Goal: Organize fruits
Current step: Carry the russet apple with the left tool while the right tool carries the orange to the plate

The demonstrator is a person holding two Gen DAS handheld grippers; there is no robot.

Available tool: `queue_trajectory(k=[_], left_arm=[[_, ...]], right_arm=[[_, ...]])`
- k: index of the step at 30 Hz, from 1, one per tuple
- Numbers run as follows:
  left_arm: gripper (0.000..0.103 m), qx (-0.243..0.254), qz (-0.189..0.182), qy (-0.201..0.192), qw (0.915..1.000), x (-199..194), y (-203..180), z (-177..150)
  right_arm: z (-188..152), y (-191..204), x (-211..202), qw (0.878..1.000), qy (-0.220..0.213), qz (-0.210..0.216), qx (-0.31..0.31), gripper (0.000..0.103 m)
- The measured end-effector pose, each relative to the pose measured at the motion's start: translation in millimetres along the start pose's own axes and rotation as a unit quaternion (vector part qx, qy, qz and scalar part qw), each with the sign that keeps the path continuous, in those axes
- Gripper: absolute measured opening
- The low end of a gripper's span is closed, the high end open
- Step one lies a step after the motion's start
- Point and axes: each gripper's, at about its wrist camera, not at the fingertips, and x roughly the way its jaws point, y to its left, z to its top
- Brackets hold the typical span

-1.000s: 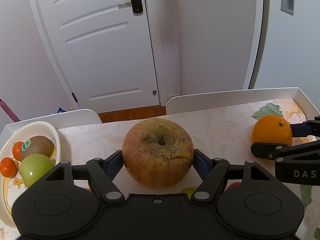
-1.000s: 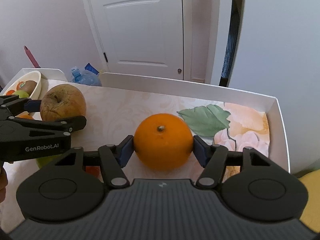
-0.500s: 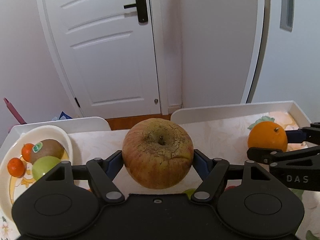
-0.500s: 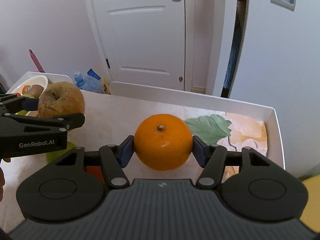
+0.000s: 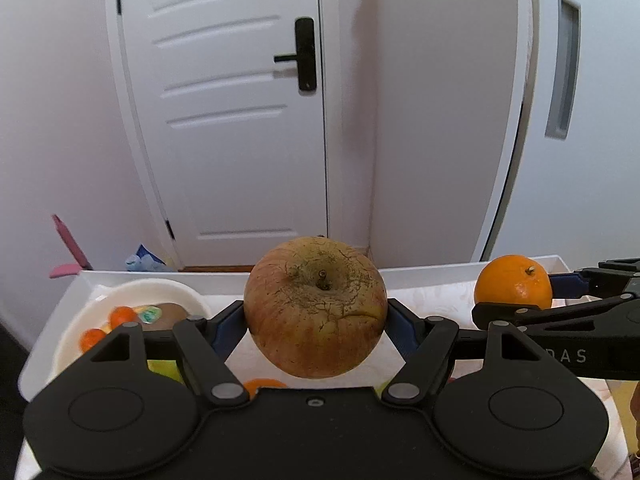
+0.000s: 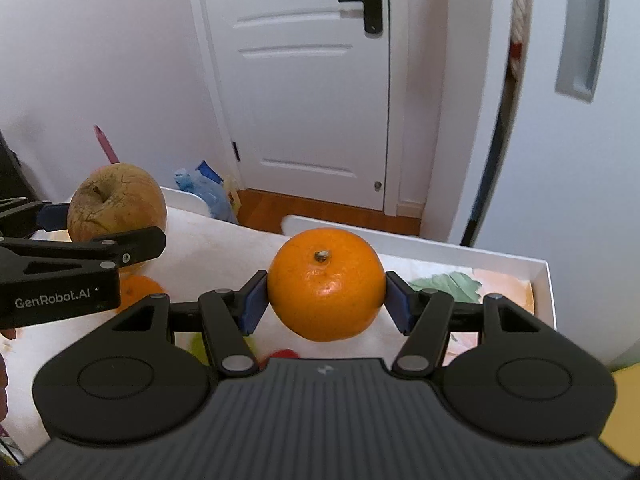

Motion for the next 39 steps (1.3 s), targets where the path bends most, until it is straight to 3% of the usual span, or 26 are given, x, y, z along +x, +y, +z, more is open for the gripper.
queue_trajectory(k=[9, 17, 30, 39], left_arm=[[0.077, 0.003, 0.009, -0.014, 0.9999, -44, 45, 1], [0.077, 0.008, 0.014, -0.002, 0.9999, -55, 104, -7], [0.077, 0.045, -0.017, 0.033, 0.9983, -14, 178, -26], [0.077, 0.069, -0.043, 0.064, 0.9947, 25, 202, -42]], right_arm=[[17, 64, -20, 1.000, -0.012, 0.015, -0.006, 0.076], [23, 120, -18, 1.000, -0.010, 0.021, 0.005, 0.076], [13, 184, 15, 0.999, 0.017, -0.003, 0.037, 0.076], [9, 208, 41, 0.998, 0.032, -0.022, 0.052, 0.076]])
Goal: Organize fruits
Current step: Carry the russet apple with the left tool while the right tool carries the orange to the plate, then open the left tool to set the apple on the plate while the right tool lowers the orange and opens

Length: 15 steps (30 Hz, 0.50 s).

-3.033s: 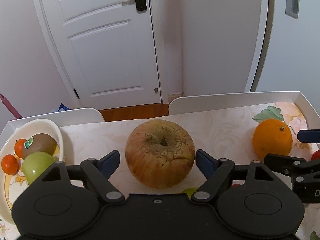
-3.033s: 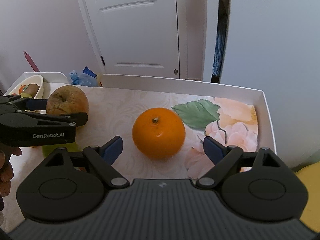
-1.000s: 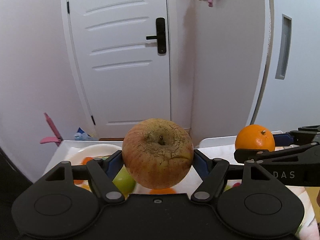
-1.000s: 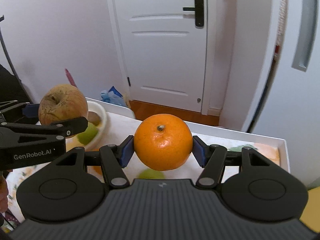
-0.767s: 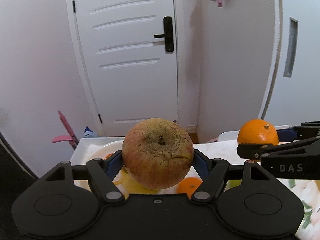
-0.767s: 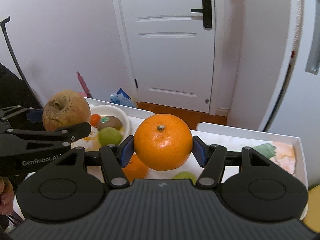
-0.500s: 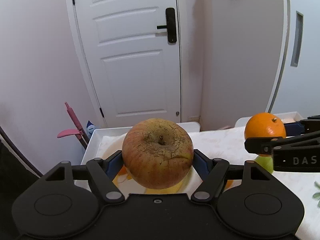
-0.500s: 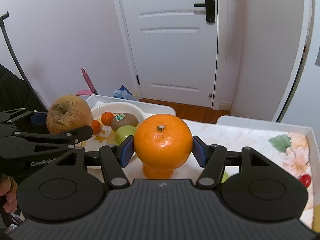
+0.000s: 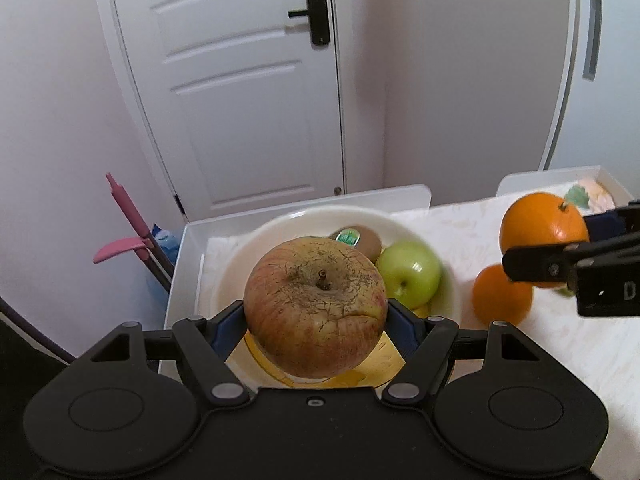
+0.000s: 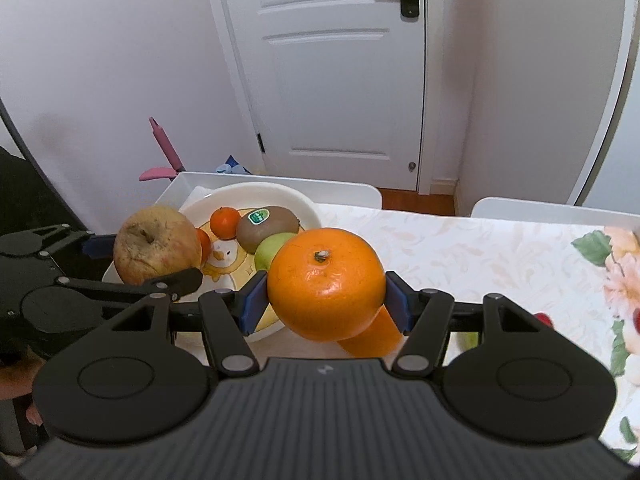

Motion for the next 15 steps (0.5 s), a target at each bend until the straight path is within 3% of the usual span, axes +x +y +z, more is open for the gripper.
queue_trajectory(k=[15], left_arm=[[0.080, 0.019, -0.033, 0.041, 0.9985, 31, 17, -13]], right_arm=[[2, 15, 23, 1.000, 0.014, -0.009, 0.007, 0.076]])
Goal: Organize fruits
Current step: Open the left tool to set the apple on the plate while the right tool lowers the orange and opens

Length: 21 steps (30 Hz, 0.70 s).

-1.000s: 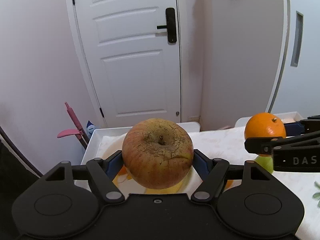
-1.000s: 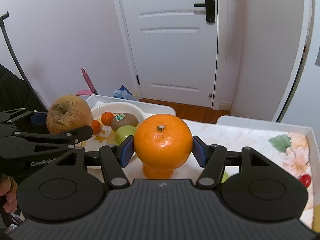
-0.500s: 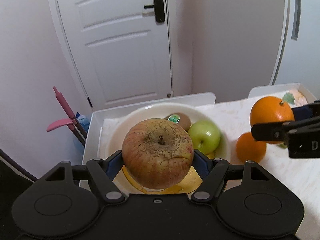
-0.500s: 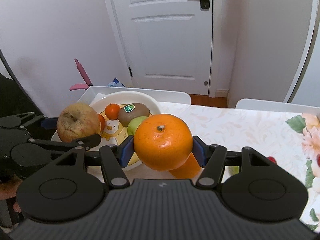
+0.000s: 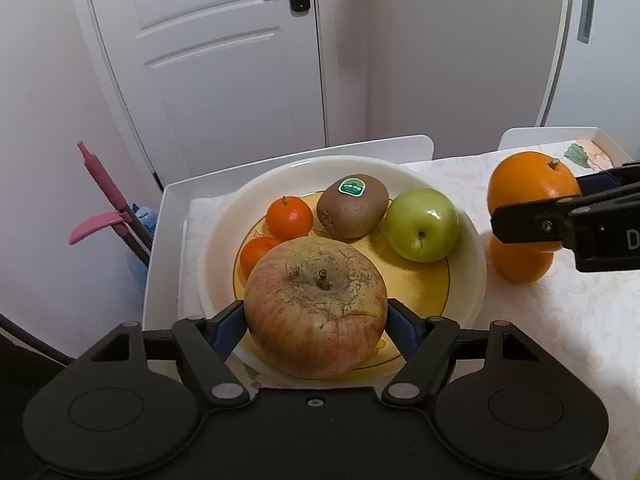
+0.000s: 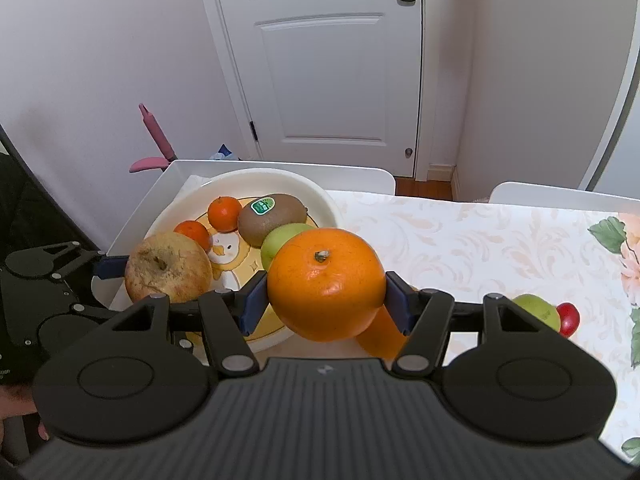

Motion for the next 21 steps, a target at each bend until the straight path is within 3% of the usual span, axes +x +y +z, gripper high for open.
queue_trajectory(k=[3, 21], left_arm=[[0.103, -0.005, -0.001, -0.023, 0.9997, -12, 3, -2], [0.103, -0.055, 0.025, -0.033, 0.9976, -52, 20, -27]], right_arm=[[3, -1, -2, 1.000, 0.000, 0.003, 0.001, 0.076], [-3, 24, 18, 0.997, 0.029, 0.054, -0.040, 0.076]])
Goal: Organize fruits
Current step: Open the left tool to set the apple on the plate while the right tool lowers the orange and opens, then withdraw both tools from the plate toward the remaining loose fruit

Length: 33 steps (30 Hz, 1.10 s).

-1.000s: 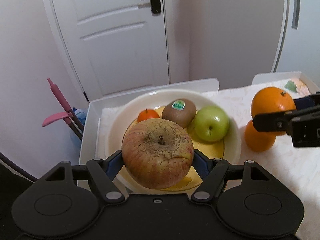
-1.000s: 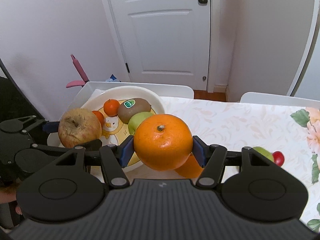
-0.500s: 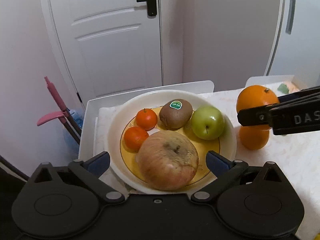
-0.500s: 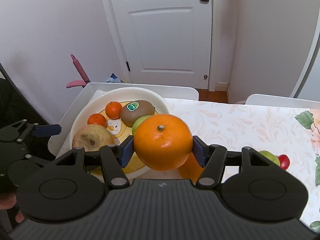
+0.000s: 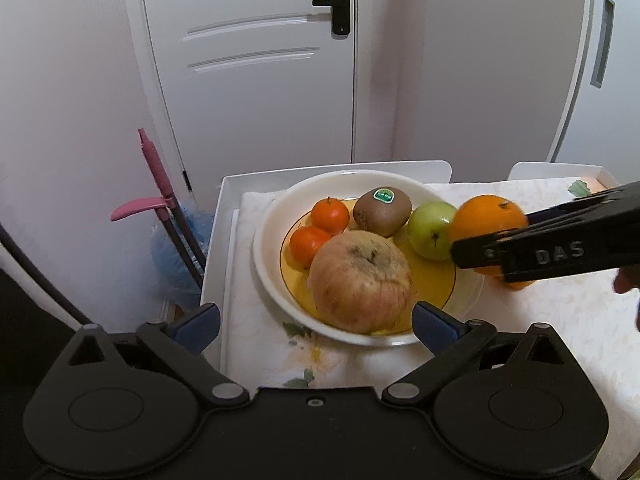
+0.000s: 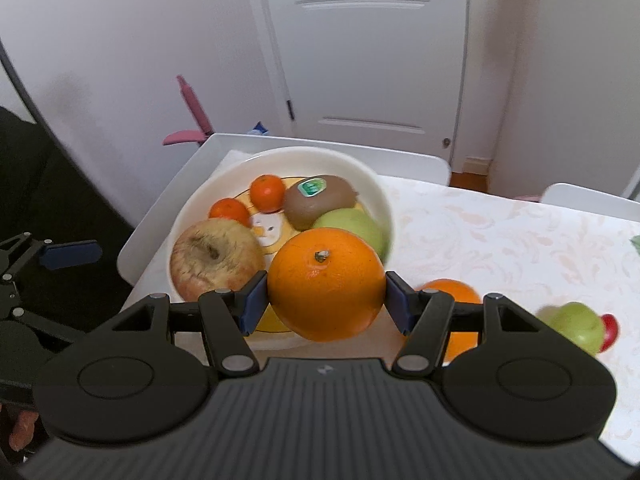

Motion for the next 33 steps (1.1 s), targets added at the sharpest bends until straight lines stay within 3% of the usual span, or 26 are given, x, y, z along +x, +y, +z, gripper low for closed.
queue_trajectory(k=[10, 11, 13, 33], left_arm=[[0.103, 0.019, -0.004, -0.006, 0.9998, -6, -6, -14], [0.103, 0.019, -0.004, -0.006, 0.9998, -6, -6, -14], [0.103, 0.019, -0.006, -0.007, 0.9998, -7, -6, -15], [0.103, 0.018, -0.007, -0.036, 0.9992, -41, -19, -6]], right_arm=[[-6, 6, 9, 1.000, -0.023, 0.008, -0.006, 0.078], [-5, 7, 6, 0.999, -0.034, 0.010, -0.007, 0.081], [-5, 8, 0, 0.999, -0.052, 0.006, -0.011, 0.103], [-14, 1, -59, 0.997, -0.072, -0.019, 0.004, 0.103]])
